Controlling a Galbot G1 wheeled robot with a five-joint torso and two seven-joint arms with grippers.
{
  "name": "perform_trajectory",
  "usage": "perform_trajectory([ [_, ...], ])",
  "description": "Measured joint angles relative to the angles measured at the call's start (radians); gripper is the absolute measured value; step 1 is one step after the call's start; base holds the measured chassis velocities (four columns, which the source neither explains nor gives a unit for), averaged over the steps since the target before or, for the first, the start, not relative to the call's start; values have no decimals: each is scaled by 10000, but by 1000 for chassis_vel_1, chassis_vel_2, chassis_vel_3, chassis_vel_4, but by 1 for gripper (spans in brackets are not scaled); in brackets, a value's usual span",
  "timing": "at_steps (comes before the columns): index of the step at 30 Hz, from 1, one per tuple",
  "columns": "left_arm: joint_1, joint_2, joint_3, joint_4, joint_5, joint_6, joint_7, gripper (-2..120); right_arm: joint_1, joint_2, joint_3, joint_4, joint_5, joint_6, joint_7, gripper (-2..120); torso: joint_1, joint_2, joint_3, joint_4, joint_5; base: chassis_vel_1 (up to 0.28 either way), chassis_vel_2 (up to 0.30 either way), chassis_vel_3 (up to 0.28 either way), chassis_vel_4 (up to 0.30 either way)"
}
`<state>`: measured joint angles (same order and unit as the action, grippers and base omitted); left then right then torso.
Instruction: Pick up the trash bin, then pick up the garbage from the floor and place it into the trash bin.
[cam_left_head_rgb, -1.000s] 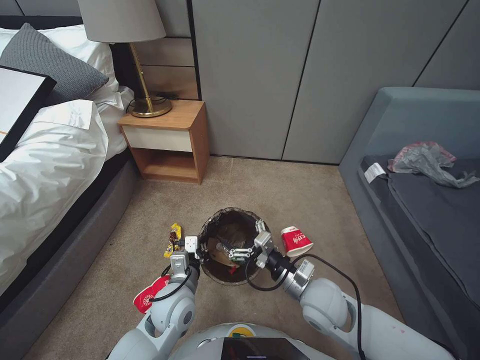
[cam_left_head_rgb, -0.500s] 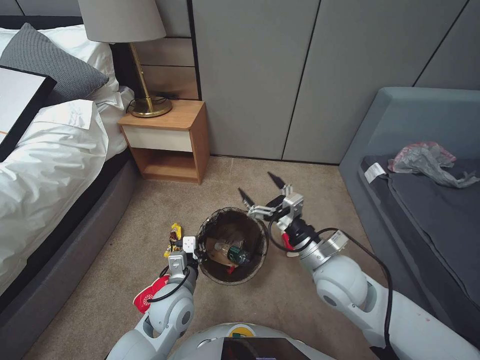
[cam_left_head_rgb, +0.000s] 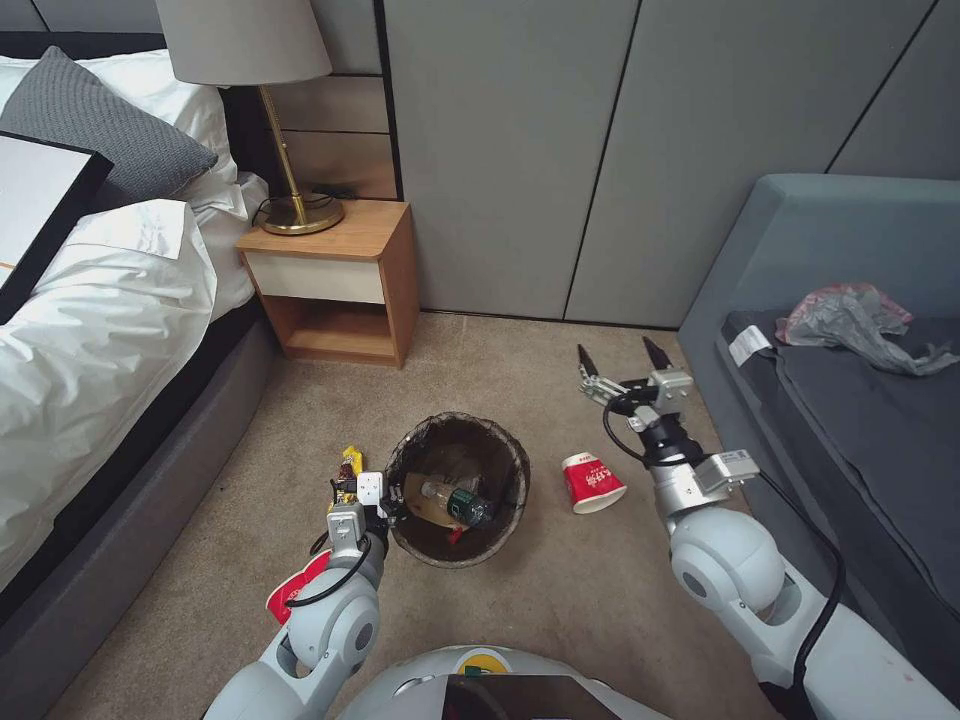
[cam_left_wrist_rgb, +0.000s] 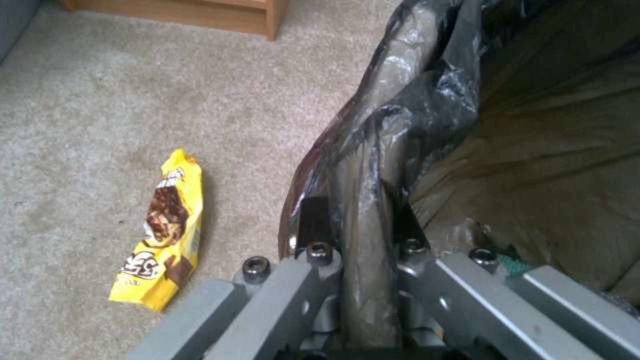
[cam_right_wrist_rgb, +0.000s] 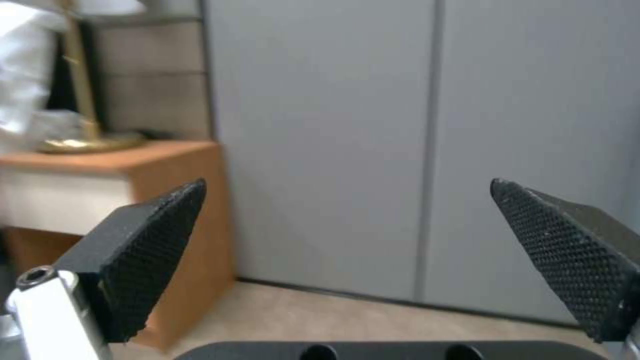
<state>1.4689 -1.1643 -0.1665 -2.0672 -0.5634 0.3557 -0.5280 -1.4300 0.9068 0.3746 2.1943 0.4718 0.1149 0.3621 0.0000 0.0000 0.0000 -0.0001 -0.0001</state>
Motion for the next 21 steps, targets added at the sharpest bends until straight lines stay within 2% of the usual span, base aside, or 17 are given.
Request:
perform_trajectory([
  [9,-40,2,-70,36,-11,-49,6,0,-1501,893,597,-531,-1686,496,226,100,0,0,0,1,0,0,0,0,0],
  [14,-42,-29,-68,36,-12,-50,2,0,-1980,1287,651,-764,-2192,771,239,100,0,0,0,-3,2,0,0,0,0],
  [15,-43,-30,-66,36,-14,-51,2,0,-2139,1491,654,-912,-2431,969,223,100,0,0,-1,9,-5,0,0,0,0],
  [17,-46,-17,-71,36,-17,-52,1,0,-2314,1719,602,-1086,-2640,1096,198,100,0,0,0,-1,4,0,0,0,0],
  [21,-55,-11,-72,35,-37,-52,3,0,-2357,1975,503,-1192,-2728,1169,195,100,0,0,0,1,-1,0,0,0,0],
])
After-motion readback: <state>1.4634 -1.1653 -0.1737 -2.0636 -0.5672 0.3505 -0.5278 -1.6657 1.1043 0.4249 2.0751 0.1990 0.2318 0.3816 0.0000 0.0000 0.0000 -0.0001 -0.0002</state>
